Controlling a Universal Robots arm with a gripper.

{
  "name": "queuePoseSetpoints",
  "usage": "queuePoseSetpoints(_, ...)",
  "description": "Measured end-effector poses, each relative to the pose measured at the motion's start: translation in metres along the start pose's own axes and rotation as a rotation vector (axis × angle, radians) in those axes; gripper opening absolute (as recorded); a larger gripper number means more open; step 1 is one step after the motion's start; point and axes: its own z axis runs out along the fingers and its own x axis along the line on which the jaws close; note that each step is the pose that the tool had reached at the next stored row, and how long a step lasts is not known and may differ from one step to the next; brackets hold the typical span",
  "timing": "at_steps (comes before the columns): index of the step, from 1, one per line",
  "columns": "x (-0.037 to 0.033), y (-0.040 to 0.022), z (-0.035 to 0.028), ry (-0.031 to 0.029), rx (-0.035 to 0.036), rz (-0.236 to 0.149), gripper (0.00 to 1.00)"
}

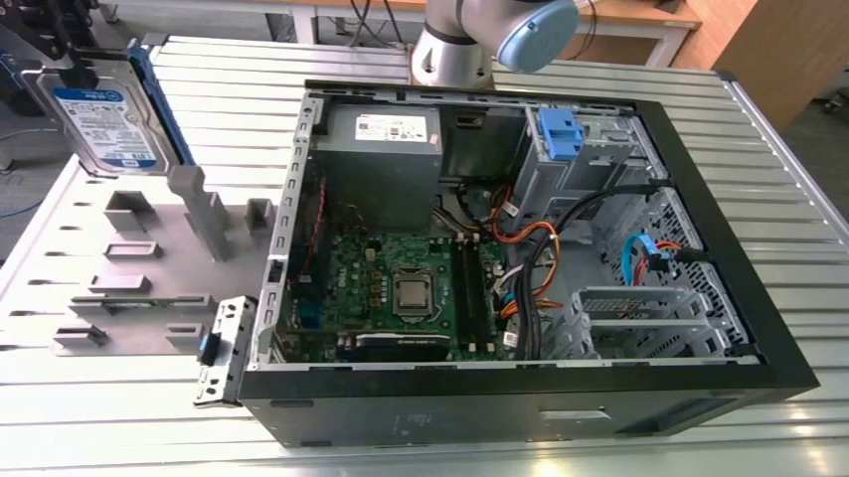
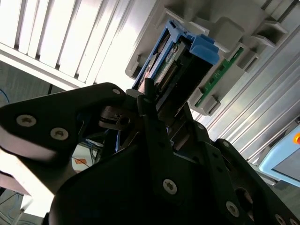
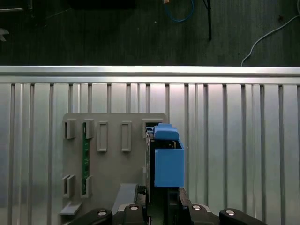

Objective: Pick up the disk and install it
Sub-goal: 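Pick up the disk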

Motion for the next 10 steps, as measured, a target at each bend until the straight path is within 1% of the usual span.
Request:
queuePoseSetpoints(6,-0.0011,0.0002,-0.0102,0.0,0.0,0.0,0.35)
queuePoseSetpoints(10,-0.0016,0.0002,-0.0148,0.0,-0.0001,0.0,0.35)
